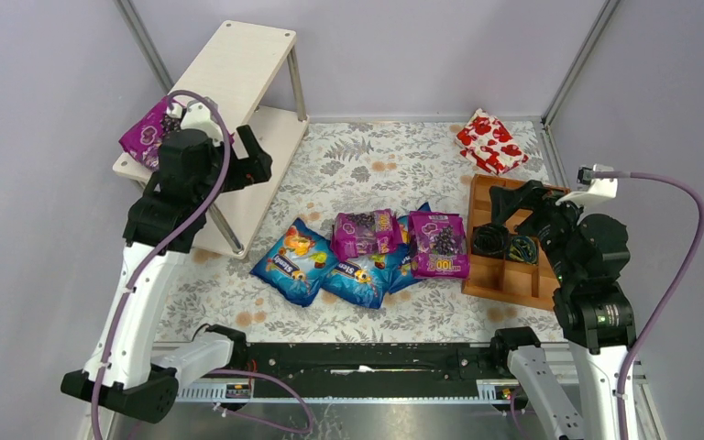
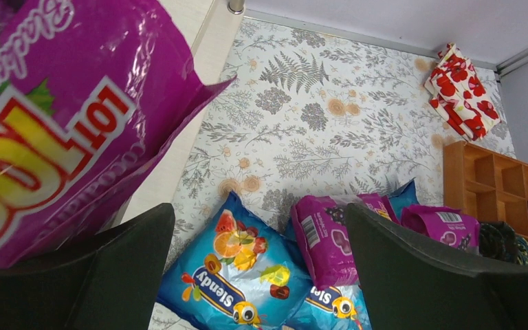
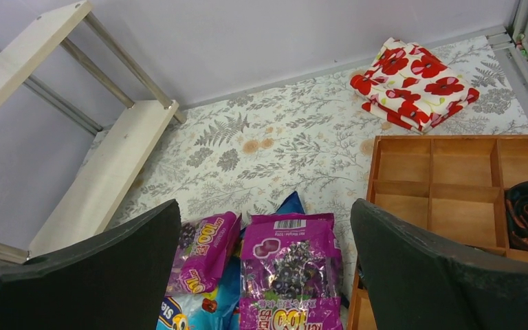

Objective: Place and organize the candy bags onto the shelf

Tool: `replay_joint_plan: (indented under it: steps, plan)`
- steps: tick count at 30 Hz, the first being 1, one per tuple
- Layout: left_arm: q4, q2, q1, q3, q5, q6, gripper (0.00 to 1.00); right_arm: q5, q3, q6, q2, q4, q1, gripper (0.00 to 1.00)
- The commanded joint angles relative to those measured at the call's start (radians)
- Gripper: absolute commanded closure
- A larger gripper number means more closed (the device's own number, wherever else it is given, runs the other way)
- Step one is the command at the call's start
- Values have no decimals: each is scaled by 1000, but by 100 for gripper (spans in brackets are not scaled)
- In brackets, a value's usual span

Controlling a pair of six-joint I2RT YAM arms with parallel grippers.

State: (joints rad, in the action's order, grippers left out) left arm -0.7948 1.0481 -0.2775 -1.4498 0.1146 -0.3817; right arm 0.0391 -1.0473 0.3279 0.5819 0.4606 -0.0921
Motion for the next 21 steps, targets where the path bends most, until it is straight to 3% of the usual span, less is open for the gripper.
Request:
replay_joint_plan:
  steps: [1, 6, 15, 17, 21]
  plan:
    - [109, 12, 0, -43, 50, 22, 1, 30, 17, 18, -16, -36, 2, 0]
    - [152, 39, 6, -67, 107, 70, 1, 36, 24, 20, -8, -30, 3, 0]
    - [184, 161, 32, -143, -41, 59, 1, 81, 47, 47, 12, -42, 3, 0]
    - [194, 156, 32, -131, -136, 49, 1, 117, 60, 55, 20, -42, 2, 0]
    - [318, 76, 32, 35, -430, 9, 1, 187, 113, 134, 54, -55, 3, 0]
